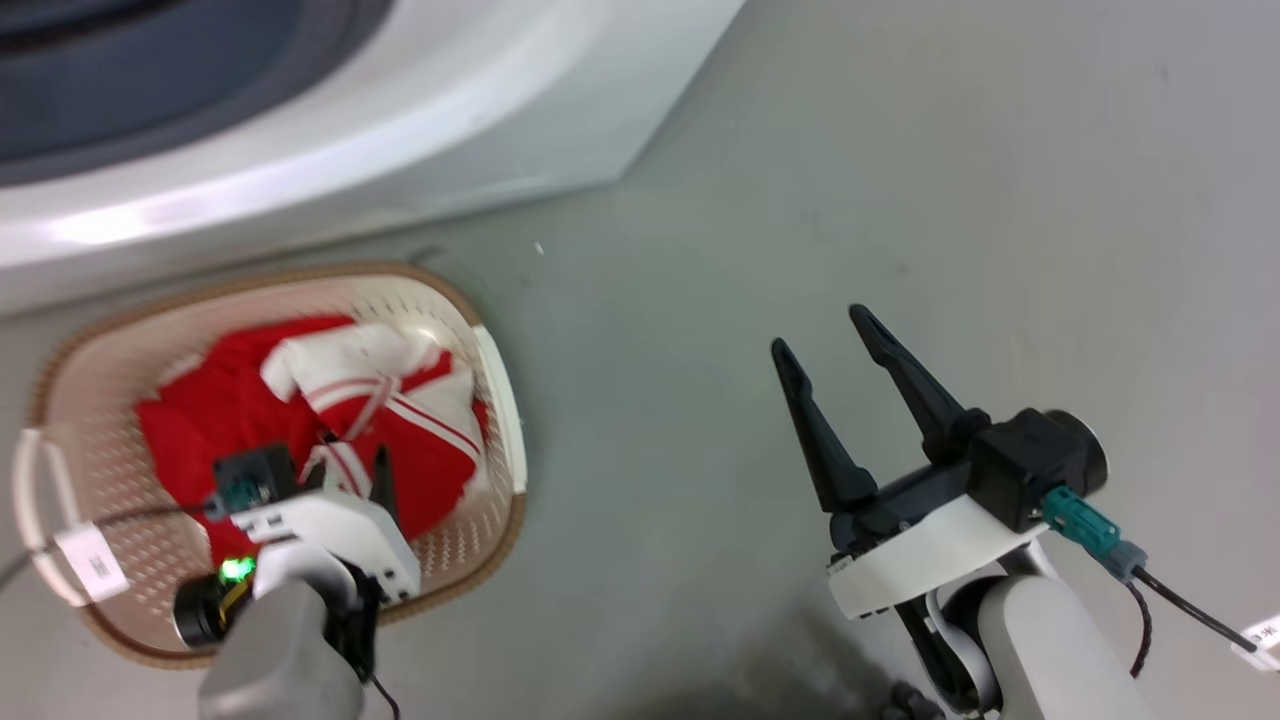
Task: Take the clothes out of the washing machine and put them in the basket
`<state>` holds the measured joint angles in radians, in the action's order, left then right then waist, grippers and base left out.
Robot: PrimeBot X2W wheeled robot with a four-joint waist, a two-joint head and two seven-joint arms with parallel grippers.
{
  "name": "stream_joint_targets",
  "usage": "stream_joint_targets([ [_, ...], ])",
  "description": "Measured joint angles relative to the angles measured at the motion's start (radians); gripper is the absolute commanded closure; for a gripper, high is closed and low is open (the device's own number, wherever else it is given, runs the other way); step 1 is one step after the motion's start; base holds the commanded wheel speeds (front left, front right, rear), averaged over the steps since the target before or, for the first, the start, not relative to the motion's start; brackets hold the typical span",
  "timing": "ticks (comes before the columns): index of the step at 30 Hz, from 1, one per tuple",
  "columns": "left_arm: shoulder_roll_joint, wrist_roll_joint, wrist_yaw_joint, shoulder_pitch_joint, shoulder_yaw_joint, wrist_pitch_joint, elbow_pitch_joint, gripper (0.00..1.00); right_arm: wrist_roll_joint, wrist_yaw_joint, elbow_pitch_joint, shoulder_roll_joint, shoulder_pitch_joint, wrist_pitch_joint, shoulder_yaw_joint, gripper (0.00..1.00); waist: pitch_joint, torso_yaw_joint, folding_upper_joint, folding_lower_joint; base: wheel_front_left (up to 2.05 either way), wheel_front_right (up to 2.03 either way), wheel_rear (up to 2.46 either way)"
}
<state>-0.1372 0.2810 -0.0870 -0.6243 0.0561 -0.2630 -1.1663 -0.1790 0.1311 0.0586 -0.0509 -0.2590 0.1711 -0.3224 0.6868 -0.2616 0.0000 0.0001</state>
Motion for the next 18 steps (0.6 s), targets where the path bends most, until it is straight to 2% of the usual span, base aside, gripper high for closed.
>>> stream_joint_targets([
  [10, 0.068, 0.007, -0.001, 0.212, 0.056, 0.0, 0.201, 0.0, 0.058, 0.0, 0.004, 0.0, 0.078, -0.059, 0.072, 0.0, -0.249, 0.076, 0.0, -0.0002, 0.0, 0.0, 0.0],
  [18, 0.082, -0.049, -0.002, 0.342, 0.06, 0.0, 0.41, 0.0, 0.073, 0.0, -0.014, 0.0, 0.153, -0.101, 0.133, 0.0, -0.425, 0.147, 0.0, -0.0003, 0.0, 0.0, 0.0],
])
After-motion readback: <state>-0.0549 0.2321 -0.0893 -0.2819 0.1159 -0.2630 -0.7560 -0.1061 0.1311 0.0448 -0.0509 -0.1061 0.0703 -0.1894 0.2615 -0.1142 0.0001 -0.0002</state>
